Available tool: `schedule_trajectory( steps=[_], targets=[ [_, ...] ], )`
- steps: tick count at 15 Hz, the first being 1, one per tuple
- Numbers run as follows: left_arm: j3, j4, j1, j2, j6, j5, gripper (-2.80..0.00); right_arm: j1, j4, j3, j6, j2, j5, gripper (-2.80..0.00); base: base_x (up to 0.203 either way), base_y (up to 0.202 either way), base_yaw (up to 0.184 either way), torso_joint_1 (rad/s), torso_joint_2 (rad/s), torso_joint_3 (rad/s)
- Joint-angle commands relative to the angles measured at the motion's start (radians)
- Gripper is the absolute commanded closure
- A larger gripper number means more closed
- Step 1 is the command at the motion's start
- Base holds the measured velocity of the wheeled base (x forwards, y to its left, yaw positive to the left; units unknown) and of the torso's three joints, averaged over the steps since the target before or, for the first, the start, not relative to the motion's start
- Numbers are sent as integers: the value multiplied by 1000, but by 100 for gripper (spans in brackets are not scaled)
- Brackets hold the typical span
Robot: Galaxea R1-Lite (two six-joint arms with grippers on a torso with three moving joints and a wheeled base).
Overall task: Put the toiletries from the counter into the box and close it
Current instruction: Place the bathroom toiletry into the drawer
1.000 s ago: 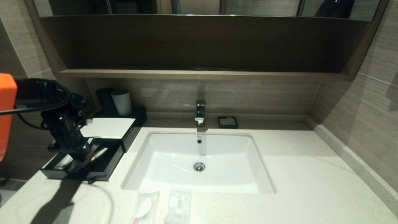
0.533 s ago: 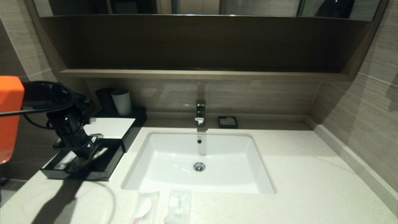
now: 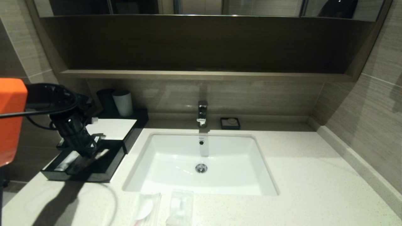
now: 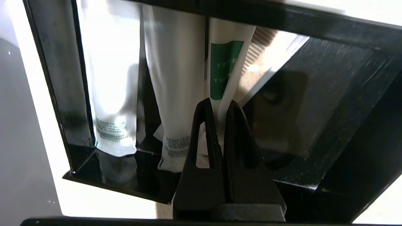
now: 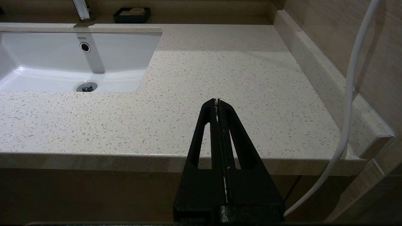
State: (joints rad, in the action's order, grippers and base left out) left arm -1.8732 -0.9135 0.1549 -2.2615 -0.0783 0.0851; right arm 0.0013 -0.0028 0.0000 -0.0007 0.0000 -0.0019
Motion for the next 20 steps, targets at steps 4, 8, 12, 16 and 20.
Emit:
schedule_trajectory(
  steps=[4, 8, 12, 16, 20],
  targets=[
    [0, 36, 0, -1, -1, 1, 0, 0, 0, 2, -1, 0, 0, 0, 0, 0, 0, 0, 0, 0],
    [2, 54, 0, -1, -1, 4, 0, 0, 0, 2, 1, -2, 0, 0, 0, 0, 0, 0, 0, 0],
    [5, 50, 0, 13, -3, 4, -280, 0, 0, 2, 1, 0, 0, 0, 0, 0, 0, 0, 0, 0],
    [9, 42, 0, 31, -1, 4, -280, 0, 0, 2, -1, 0, 0, 0, 0, 0, 0, 0, 0, 0],
    [10, 39, 0, 86, 0, 2, -280, 0, 0, 2, 1, -2, 0, 0, 0, 0, 0, 0, 0, 0]
  ],
)
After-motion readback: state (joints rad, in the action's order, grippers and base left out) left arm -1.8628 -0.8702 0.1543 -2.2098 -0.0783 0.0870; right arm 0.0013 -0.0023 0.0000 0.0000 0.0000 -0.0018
